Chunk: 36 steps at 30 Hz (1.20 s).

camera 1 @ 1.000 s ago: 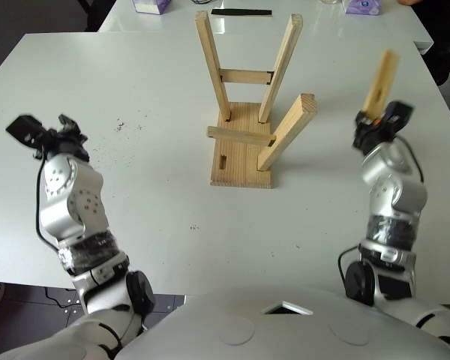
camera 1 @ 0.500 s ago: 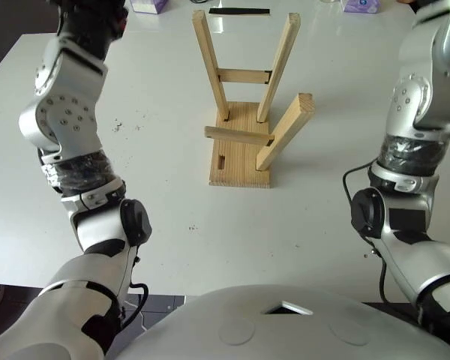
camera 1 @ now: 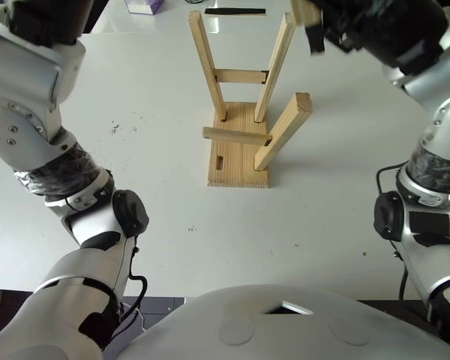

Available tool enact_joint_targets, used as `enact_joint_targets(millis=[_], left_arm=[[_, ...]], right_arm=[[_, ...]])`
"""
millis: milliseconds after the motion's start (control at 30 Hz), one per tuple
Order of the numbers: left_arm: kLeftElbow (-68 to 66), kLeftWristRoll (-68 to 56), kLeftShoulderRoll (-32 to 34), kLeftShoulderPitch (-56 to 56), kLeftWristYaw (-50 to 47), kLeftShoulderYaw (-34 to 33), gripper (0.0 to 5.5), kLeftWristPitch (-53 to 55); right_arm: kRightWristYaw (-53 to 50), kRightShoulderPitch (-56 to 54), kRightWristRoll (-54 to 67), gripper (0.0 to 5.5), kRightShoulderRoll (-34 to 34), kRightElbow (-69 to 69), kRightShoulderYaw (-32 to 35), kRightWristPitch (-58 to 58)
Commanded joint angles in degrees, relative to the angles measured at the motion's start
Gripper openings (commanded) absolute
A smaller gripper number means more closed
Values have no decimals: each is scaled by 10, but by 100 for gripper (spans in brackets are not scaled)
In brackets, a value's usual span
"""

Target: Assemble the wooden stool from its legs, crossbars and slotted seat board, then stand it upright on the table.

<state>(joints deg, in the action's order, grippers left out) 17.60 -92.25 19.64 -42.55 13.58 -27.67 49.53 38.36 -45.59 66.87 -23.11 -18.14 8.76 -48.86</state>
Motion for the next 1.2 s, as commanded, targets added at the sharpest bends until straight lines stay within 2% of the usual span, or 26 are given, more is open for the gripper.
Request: enact_joint_targets(millis=[33, 233, 400, 600, 800, 1100, 1200], left_arm=[[62, -50, 18, 51, -4, 28, 406, -2], [122, -75, 60, 119, 9, 42, 406, -17], [104, -58, 95, 110, 37, 72, 406, -20], [95, -23, 118, 98, 75, 111, 406, -20], [94, 7, 132, 106, 108, 119, 406, -28], [87, 14, 143, 106, 129, 113, 406, -38], [86, 14, 146, 107, 136, 118, 365, -35]], right_arm=[[32, -37, 10, 205, -23, 34, -14, -30], [101, -67, -21, 205, -58, 78, -37, -40], [185, -48, -67, 205, -96, 94, -70, -34], [237, -47, -100, 205, -114, 98, -95, -37], [279, -37, -141, 205, -125, 113, -111, -19], [294, -21, -161, 205, -124, 125, -102, -15], [298, -17, -163, 205, -122, 118, -104, -12]])
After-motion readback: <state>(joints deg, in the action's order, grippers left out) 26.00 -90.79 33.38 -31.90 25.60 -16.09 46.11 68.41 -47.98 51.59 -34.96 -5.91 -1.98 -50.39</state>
